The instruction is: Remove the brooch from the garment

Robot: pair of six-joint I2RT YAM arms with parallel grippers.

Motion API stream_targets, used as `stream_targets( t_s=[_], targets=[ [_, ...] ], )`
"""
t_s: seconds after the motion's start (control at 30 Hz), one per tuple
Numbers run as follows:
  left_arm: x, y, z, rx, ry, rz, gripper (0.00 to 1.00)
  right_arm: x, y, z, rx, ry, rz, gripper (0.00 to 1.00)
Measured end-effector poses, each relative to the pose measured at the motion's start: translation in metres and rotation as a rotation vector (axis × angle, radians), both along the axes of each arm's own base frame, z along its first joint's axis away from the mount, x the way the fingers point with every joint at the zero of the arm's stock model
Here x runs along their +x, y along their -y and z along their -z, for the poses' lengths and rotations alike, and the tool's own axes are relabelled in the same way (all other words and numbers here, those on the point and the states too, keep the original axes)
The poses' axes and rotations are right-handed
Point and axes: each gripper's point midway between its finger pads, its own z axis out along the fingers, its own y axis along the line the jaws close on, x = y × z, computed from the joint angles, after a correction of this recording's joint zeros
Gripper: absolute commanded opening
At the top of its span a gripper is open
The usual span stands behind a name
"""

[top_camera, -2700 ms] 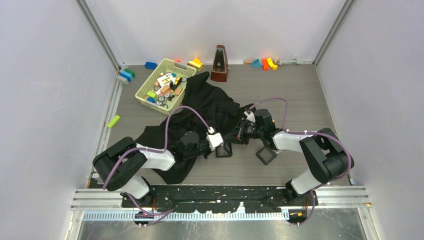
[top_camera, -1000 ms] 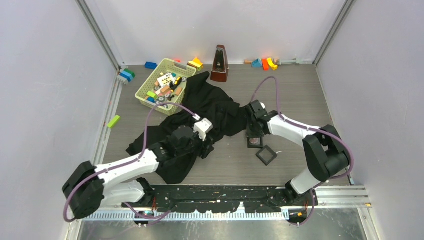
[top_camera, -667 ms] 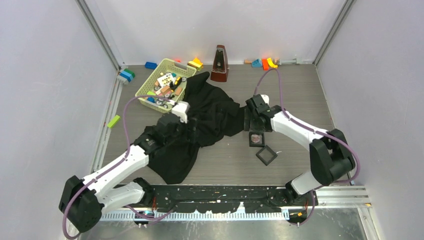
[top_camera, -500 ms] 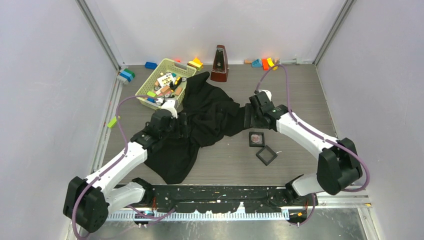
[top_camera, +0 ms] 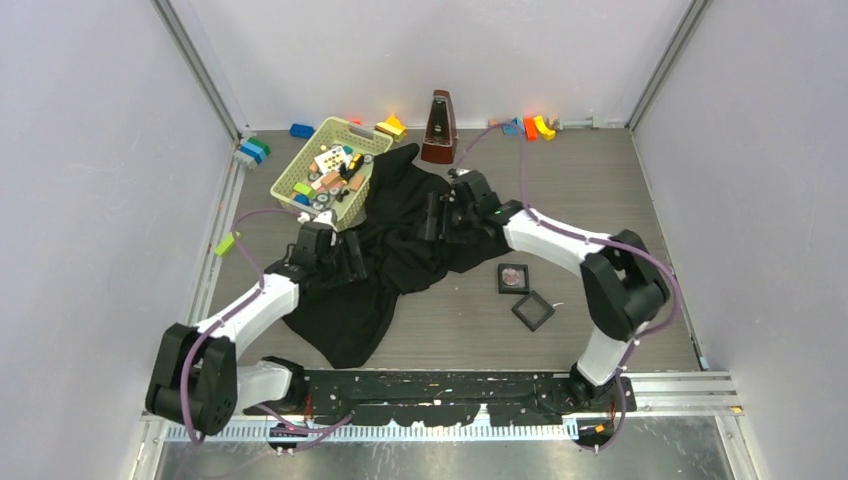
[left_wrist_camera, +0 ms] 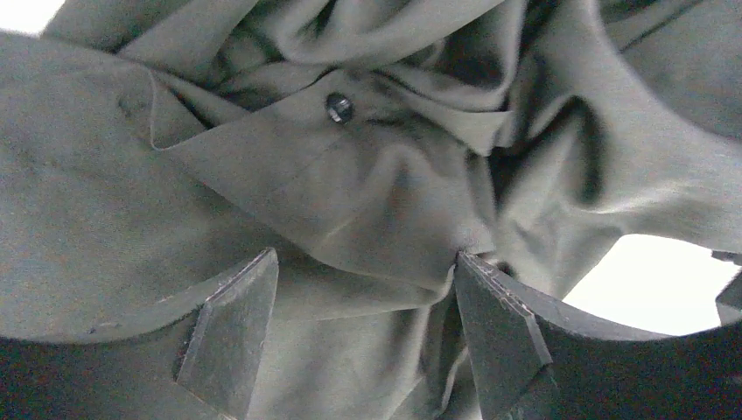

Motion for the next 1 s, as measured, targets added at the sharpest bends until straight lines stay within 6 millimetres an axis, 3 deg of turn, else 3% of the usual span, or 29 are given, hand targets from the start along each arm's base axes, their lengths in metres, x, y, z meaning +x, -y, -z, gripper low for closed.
stream_targets(
  t_s=[0.07, 0.1, 0.13, 0.17, 0.23, 0.33, 0.47, 0.57, 0.8, 1.0],
  targets=[
    [-0.002, -0.002, 0.013, -0.006, -0.049, -0.012, 0.76, 0.001, -0.015, 0.013, 0.015, -0.022, -0.021, 0.52],
    [-0.003, -0.002, 0.019, -0.012, -0.073, -0.018, 0.75, 0.001, -0.020, 0.021, 0.018, -0.039, -0.027, 0.36],
    [-0.002, -0.002, 0.028, -0.019, -0.103, -0.024, 0.73, 0.000, -0.023, 0.028, 0.019, -0.054, -0.030, 0.27],
    [-0.001, -0.003, 0.037, -0.024, -0.126, -0.032, 0.71, 0.000, -0.023, 0.036, 0.015, -0.075, -0.024, 0.11],
    [0.014, -0.002, 0.033, -0.071, -0.111, -0.056, 0.64, 0.000, -0.015, 0.048, 0.015, -0.106, 0.003, 0.02],
    [0.028, -0.003, 0.035, -0.127, -0.100, -0.083, 0.43, 0.000, 0.014, 0.059, 0.023, -0.135, 0.075, 0.00],
    [0.030, -0.006, 0.042, -0.159, -0.098, -0.112, 0.10, -0.003, 0.082, 0.063, 0.018, -0.166, 0.216, 0.01],
    [0.024, -0.003, 0.047, -0.178, -0.116, -0.114, 0.00, -0.004, 0.112, 0.053, -0.004, -0.154, 0.276, 0.00],
    [0.011, -0.011, 0.040, -0.155, -0.094, -0.142, 0.00, -0.022, 0.107, 0.047, -0.033, -0.146, 0.189, 0.00],
    [-0.004, -0.023, -0.003, -0.157, 0.000, -0.190, 0.00, -0.061, 0.077, 0.053, -0.083, -0.196, 0.008, 0.01]
  ],
)
